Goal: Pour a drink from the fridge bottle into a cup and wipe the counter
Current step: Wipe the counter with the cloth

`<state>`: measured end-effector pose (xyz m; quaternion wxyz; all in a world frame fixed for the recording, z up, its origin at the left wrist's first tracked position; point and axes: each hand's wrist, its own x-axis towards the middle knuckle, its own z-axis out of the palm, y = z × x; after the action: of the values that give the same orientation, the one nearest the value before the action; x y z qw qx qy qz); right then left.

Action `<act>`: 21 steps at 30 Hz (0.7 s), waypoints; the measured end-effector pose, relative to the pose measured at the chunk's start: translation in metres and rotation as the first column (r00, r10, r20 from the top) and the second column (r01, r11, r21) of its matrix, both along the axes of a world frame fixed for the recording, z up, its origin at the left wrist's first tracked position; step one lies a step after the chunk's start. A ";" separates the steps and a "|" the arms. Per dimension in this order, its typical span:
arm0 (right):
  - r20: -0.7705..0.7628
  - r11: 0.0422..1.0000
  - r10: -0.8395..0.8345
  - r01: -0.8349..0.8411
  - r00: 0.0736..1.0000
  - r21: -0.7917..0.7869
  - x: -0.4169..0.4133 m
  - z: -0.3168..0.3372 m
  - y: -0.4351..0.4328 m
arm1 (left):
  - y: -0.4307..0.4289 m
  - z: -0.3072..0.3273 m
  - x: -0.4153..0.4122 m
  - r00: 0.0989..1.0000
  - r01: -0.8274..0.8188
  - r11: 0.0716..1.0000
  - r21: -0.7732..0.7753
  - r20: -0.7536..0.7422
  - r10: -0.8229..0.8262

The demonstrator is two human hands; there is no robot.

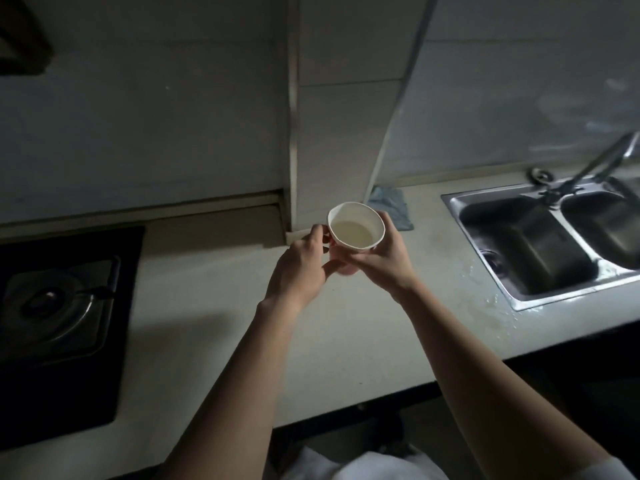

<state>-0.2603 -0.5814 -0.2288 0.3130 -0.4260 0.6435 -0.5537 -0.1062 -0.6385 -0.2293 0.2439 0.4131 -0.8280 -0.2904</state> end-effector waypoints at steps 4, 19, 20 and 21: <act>-0.014 0.999 -0.045 0.044 0.999 -0.022 -0.025 0.010 0.022 | 0.023 0.007 -0.025 0.999 0.043 0.997 -0.071 -0.016 -0.045; -0.065 0.998 0.058 -0.058 0.996 -0.008 -0.165 0.021 0.147 | 0.159 0.001 -0.162 0.997 -0.028 0.995 -0.096 -0.073 0.021; -0.064 0.998 0.063 -0.064 0.996 -0.009 -0.173 0.022 0.154 | 0.166 0.001 -0.171 0.996 -0.034 0.995 -0.094 -0.080 0.026; -0.063 0.997 0.070 -0.070 0.996 -0.007 -0.181 0.022 0.161 | 0.173 0.001 -0.180 0.996 -0.038 0.995 -0.090 -0.085 0.030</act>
<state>-0.4413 -0.4201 -0.2066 0.3100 -0.4668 0.6351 -0.5317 -0.2860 -0.4656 -0.2281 0.3019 0.4028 -0.8224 -0.2650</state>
